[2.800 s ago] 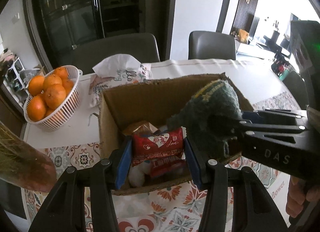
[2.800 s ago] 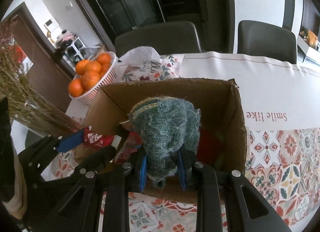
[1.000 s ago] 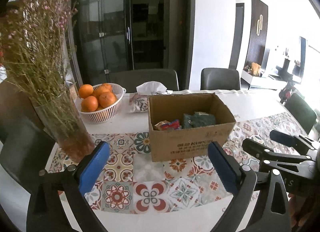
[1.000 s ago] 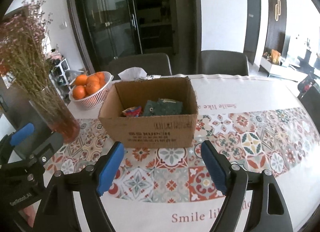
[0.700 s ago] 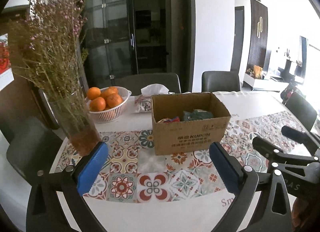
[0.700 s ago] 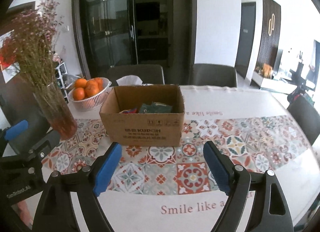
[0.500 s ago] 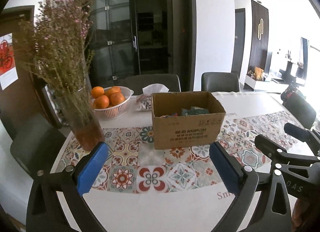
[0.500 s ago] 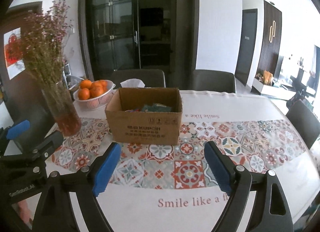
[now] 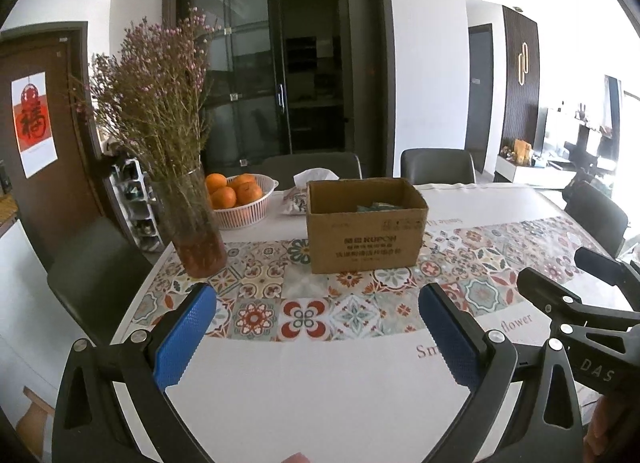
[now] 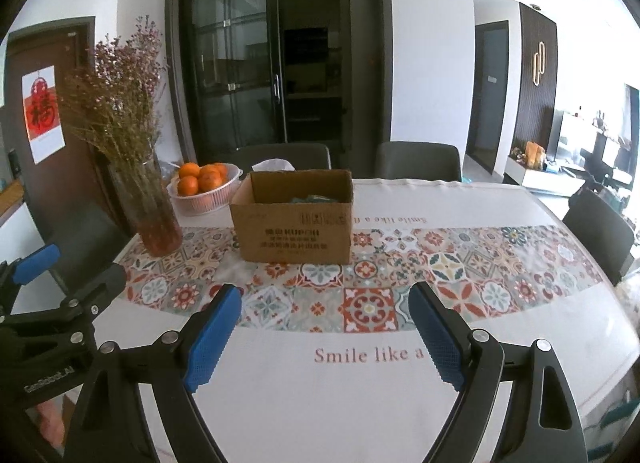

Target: Organize soft objects

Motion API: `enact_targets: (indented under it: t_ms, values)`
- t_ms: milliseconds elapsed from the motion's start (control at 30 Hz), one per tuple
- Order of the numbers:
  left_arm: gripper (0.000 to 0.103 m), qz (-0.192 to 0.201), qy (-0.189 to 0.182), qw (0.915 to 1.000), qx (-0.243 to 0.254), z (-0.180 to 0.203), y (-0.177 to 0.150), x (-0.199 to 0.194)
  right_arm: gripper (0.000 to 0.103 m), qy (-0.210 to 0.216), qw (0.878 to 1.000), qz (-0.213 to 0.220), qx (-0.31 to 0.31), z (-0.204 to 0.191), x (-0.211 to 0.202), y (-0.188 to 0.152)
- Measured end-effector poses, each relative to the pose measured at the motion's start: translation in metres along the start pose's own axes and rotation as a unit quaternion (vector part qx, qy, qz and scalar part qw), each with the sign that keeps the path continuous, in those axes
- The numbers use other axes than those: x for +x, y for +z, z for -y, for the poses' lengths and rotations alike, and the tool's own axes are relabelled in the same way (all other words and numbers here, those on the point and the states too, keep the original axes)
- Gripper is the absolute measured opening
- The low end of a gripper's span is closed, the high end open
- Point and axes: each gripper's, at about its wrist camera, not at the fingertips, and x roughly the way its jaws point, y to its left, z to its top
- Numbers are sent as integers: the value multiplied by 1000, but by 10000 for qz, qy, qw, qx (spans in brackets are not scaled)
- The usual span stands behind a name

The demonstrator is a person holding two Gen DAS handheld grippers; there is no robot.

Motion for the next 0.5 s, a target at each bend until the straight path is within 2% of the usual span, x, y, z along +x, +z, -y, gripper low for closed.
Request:
enact_targets:
  t_ms: [500]
  values:
    - [103,354,59,9992,189,18,-33,-71,87,-131,9998,149,45,11,-56,-29]
